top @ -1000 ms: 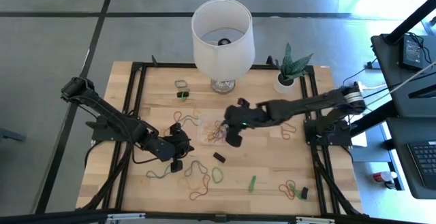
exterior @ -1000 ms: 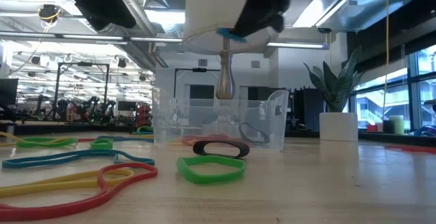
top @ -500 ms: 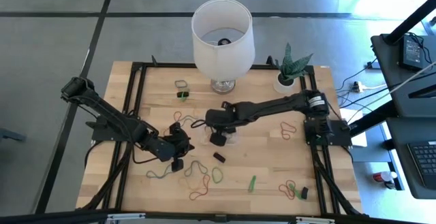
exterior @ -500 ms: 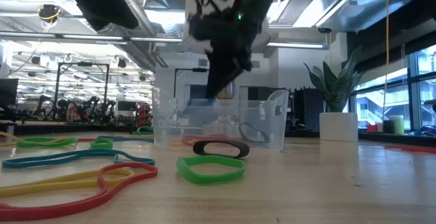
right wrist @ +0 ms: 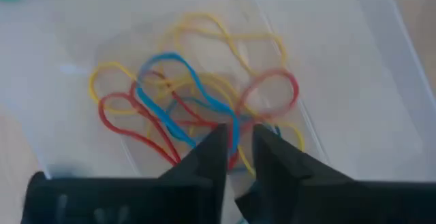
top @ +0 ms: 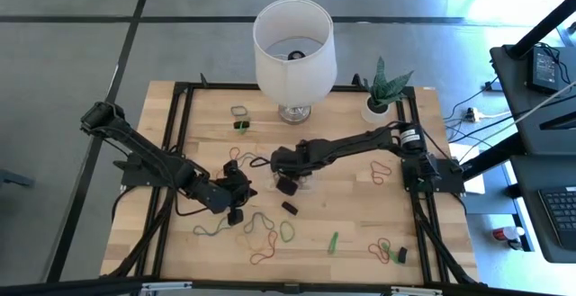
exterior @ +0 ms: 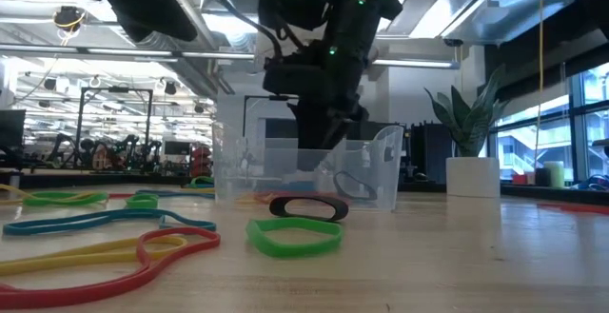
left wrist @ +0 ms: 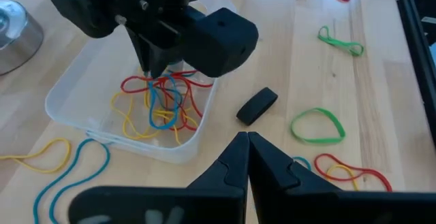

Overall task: Pick and place rubber bands into bin
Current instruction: Put the blue rubber band into the container, then put the green rubber band into the container

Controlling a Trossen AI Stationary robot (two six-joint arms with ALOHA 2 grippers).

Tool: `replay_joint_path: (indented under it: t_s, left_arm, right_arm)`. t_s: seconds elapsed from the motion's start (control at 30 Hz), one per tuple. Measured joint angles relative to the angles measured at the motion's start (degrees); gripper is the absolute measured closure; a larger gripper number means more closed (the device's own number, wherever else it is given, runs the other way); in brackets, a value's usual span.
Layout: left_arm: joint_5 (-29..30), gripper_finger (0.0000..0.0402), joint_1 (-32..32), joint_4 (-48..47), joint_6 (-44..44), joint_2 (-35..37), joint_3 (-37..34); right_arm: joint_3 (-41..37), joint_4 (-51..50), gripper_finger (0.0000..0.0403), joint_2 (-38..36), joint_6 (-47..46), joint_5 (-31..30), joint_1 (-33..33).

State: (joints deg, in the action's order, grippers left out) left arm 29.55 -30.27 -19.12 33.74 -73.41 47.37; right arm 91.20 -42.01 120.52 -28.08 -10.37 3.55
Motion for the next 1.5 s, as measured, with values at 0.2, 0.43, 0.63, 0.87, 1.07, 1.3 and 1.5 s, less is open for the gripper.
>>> replay_joint_path:
  t_s: [0.2,0.43,0.63,0.87,1.07,1.3,1.5]
  left_arm:
    - [0.0,0.0400,0.0,0.0,0.0,0.0,0.0]
    - [-0.1,0.0398,0.0,0.0,0.0,0.0,0.0]
    - [-0.2,0.0398,0.0,-0.1,0.0,0.0,0.0]
    - [-0.8,0.0400,0.0,-0.4,0.0,0.0,0.0]
    - [-1.2,0.0397,0.0,0.2,-0.8,0.0,0.0]
    - [-1.2,0.0400,0.2,1.0,-1.5,0.0,0.0]
    - [-1.2,0.0396,2.0,1.4,-1.5,0.0,0.0]
  right_arm:
    - [0.0,-1.4,0.0257,-1.1,-0.7,0.1,0.1]
    - [0.0,-7.9,0.0209,-7.9,-2.6,-0.4,0.8]
    - [0.0,-13.9,0.0207,-15.9,-6.3,-1.0,5.0]
    - [0.0,-20.3,0.0207,-21.6,-12.3,-10.7,14.3]
    - [-11.1,-16.5,0.0237,-28.4,-18.2,-10.9,21.4]
    - [-34.4,1.6,0.0290,-42.1,-31.3,-10.3,30.3]
    - [-46.8,7.0,0.0317,-50.6,-32.1,-10.4,36.0]
